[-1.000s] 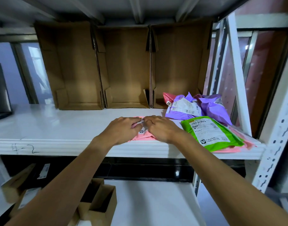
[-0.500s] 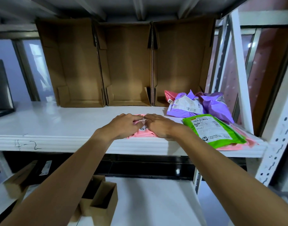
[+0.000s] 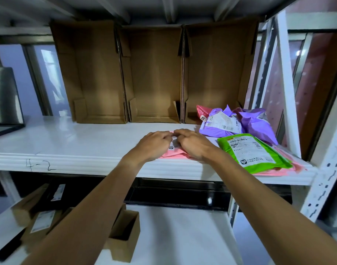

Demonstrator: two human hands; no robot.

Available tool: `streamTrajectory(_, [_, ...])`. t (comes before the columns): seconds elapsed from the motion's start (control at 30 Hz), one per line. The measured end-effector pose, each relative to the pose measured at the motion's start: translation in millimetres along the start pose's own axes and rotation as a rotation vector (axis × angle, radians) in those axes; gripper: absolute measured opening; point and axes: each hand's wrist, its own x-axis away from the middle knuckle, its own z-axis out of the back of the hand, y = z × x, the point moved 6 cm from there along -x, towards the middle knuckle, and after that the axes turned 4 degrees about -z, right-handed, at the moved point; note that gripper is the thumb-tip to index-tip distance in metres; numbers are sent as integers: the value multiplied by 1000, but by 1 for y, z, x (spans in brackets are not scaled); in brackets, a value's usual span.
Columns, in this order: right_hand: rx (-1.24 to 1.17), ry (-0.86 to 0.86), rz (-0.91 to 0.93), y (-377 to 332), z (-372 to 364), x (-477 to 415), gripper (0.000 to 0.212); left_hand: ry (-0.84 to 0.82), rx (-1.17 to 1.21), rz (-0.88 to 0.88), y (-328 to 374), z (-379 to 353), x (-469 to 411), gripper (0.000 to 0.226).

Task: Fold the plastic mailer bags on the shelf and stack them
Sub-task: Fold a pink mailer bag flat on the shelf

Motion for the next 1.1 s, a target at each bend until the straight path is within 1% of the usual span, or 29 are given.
streamTrajectory(0.07, [65,16,34,-3,1,3,43,-38,5,-12,-4,-4,-5,47])
streamTrajectory(0.17, [209,-41,34,-1,-7,1,40,-92,-15,-24,-10,-13,-10,48])
streamTrajectory(0.3, [259,-81,26,5,-14,-6,39,-113,30,3,-14,-18,-12,52])
streamTrajectory(0.37, [329,-99,47,9,-19,-12,39,-132,-2,5,-17,-20,-13,54])
streamTrajectory(0.47, [408,-117,74,14,-24,-18,48,-156,-37,-2,-19,-23,-15,55])
streamTrajectory(0.53, [393,-134,59,13,-24,-18,64,-169,-49,-7,-17,-23,-14,55])
streamTrajectory(0.57, [395,-142,57,14,-25,-18,68,-171,-47,-8,-16,-23,-14,55])
streamTrajectory(0.63, [401,-161,51,14,-26,-19,64,-160,-43,-4,-15,-21,-15,54])
streamTrajectory(0.77, [366,-158,-18,16,-24,-23,45,-137,-39,-25,-10,-16,-15,50])
streamTrajectory(0.83, [341,-173,-27,16,-23,-25,47,-131,2,-2,-9,-12,-16,47])
streamTrajectory(0.93, [334,-167,6,14,-17,-28,65,-116,49,5,-11,-8,-22,43])
streamTrajectory(1.0, [367,-164,30,13,-17,-32,63,-100,-17,-41,-8,-8,-23,40])
streamTrajectory(1.1, [433,-145,21,15,-22,-37,60,-56,-150,-62,-7,-11,-19,41])
